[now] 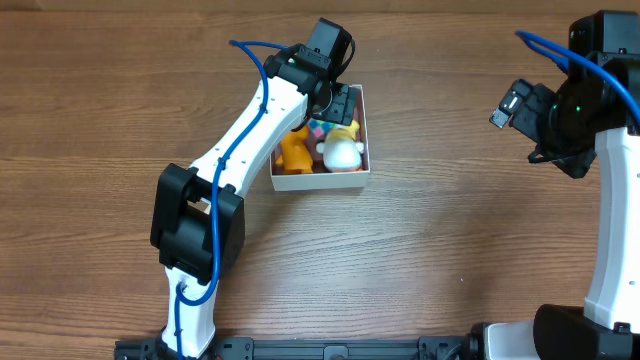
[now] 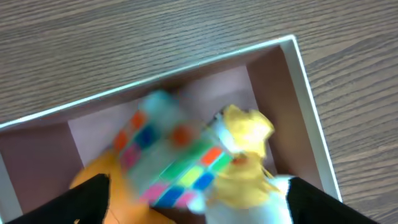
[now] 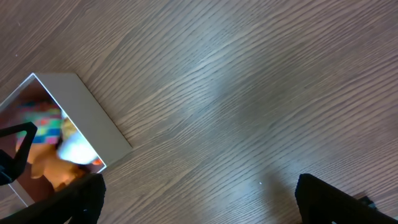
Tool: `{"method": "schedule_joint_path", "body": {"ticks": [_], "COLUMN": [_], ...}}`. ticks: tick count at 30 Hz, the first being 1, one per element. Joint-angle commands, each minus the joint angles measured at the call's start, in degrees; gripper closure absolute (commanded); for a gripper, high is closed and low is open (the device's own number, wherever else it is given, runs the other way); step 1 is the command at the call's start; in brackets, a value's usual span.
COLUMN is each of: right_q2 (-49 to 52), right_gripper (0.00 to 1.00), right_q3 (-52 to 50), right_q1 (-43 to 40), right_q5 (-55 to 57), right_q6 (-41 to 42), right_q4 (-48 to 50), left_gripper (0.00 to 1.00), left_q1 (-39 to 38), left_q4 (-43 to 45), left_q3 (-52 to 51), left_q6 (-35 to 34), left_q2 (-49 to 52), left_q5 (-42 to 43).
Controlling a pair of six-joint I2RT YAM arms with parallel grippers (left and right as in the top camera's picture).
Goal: Pack container
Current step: 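Carry the Rubik's cube into the box and release it, then move the left gripper to the green round toy and grasp it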
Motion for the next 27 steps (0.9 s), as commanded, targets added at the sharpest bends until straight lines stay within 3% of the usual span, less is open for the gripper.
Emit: {"method": "schedule_joint_path", "body": {"ticks": [1, 6, 10, 13, 15, 20, 24, 27], "right_q2": [-1.6, -1.6, -1.7, -1.7, -1.7, -1.7, -1.7, -1.7], "right_gripper": [0.0, 0.0, 0.0, 0.0, 0.0, 0.0, 0.0, 0.0], "right_q3": [0.7, 0.7, 0.7, 0.7, 0.7, 0.7, 0.7, 0.7], "right_q1": [-0.2, -0.2, -0.2, -0.2, -0.2, -0.2, -0.2, -0.2], "right_q5": [-0.1, -0.1, -0.1, -0.1, -0.1, -0.1, -0.1, -0.1], "right_q6": [0.2, -0.2, -0.2, -0.2, -0.2, -0.2, -0.2, -0.2], "right_q4": [0.1, 0.1, 0.1, 0.1, 0.1, 0.1, 0.1, 0.1], "left_gripper": [0.1, 0.26, 0.25, 0.24, 0.25, 0.26, 0.2, 0.14], "left_q1": [1.2, 4.0, 5.3, 5.3, 5.3, 5.3, 6.3, 8.3], "left_q4": [-3.6, -19.9, -36.9, -45.0, -45.0, -45.0, -45.0, -42.2], "left_q3": [3.3, 19.5, 34.1, 37.7, 35.0, 24.0, 5.7, -9.1], "left_q6": [0.2, 0.8, -1.4, -5.5, -5.7, -6.8, -13.4, -16.5], "left_q2": [0.0, -1.2, -4.7, -9.1, -14.6, -25.7, -35.3, -39.5], "left_q5": [-0.5, -2.1, -9.8, -15.8, -11.8, -14.3, -24.3, -26.4]}}
